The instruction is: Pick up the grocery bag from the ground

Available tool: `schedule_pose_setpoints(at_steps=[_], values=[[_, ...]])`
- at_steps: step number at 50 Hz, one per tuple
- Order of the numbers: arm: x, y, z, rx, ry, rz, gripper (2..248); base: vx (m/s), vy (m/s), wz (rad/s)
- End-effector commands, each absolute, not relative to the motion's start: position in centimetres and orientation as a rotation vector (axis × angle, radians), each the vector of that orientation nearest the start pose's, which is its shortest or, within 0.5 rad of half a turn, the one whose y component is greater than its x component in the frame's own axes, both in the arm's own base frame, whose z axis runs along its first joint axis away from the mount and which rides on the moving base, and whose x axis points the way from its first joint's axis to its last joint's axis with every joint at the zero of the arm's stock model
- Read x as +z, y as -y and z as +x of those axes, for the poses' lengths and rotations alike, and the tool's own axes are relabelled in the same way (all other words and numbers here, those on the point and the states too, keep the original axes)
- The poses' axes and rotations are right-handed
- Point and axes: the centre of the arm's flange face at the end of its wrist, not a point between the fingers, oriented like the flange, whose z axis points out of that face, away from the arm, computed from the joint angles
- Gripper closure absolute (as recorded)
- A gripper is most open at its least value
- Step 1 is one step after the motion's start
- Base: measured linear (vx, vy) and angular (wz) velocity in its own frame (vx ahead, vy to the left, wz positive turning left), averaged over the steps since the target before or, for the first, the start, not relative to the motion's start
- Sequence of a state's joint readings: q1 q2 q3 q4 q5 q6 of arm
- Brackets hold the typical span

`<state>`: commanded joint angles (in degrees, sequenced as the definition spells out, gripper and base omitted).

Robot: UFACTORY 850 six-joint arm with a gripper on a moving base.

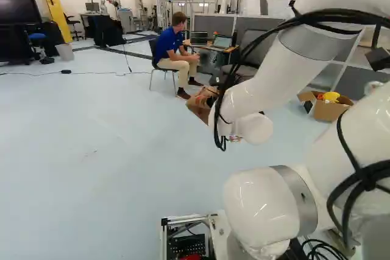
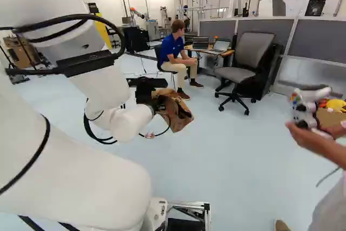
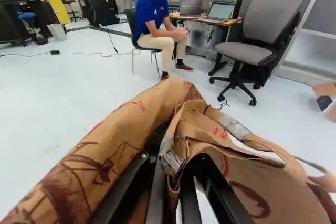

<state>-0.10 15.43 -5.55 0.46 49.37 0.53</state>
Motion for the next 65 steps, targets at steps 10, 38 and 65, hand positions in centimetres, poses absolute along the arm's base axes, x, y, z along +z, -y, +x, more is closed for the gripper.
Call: schedule_pose_setpoints(at_steps=[10,38,65], values=[[36.56,0.01,27.06,-1.823,-0.002,-2.558,227,0.000,0.000,0.000],[36.56,0.00,27.03,-1.824,0.000,-2.558,227,0.000,0.000,0.000],[36.56,0.00,27.03,-1.824,0.000,-2.558,227,0.000,0.000,0.000]])
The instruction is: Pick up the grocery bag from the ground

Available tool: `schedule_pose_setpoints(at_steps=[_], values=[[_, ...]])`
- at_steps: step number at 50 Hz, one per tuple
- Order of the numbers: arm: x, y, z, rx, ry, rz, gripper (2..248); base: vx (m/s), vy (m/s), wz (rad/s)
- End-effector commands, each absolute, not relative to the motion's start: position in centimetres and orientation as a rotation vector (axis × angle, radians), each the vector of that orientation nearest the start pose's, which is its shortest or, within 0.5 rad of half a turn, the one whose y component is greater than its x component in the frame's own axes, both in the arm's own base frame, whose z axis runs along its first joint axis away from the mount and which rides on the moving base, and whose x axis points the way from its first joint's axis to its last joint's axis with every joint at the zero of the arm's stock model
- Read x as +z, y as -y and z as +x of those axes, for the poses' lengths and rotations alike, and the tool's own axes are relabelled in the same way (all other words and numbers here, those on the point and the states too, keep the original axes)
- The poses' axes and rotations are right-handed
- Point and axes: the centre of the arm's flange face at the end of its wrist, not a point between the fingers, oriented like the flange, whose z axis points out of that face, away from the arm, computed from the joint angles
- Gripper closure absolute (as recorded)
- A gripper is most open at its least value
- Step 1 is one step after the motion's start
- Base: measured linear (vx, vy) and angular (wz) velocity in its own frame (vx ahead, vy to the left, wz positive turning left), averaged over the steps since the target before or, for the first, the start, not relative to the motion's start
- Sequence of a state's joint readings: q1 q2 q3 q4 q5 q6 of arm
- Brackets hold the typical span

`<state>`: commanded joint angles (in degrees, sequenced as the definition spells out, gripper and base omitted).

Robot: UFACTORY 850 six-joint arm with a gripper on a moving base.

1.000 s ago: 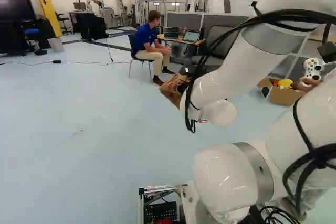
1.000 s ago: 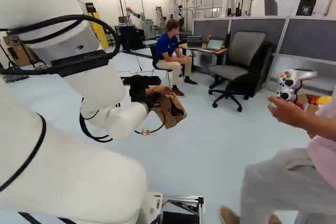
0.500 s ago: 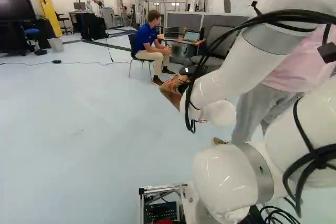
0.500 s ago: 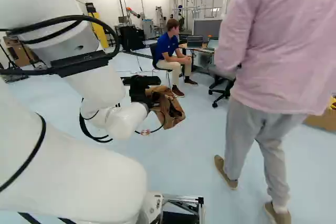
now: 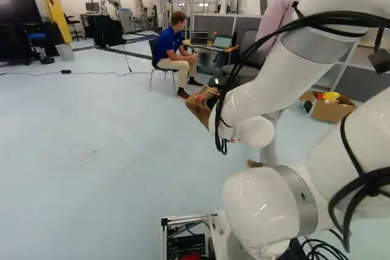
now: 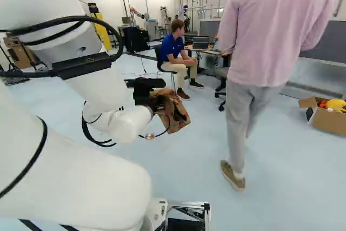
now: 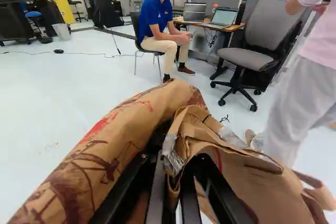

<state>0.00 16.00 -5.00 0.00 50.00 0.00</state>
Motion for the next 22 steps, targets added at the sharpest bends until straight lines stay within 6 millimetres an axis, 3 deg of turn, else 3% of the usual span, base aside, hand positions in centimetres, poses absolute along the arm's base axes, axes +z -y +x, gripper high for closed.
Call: schedule_pose_setpoints(at_steps=[22], values=[[36.56,0.00,27.03,-1.824,0.000,-2.558,227,0.000,0.000,0.000]])
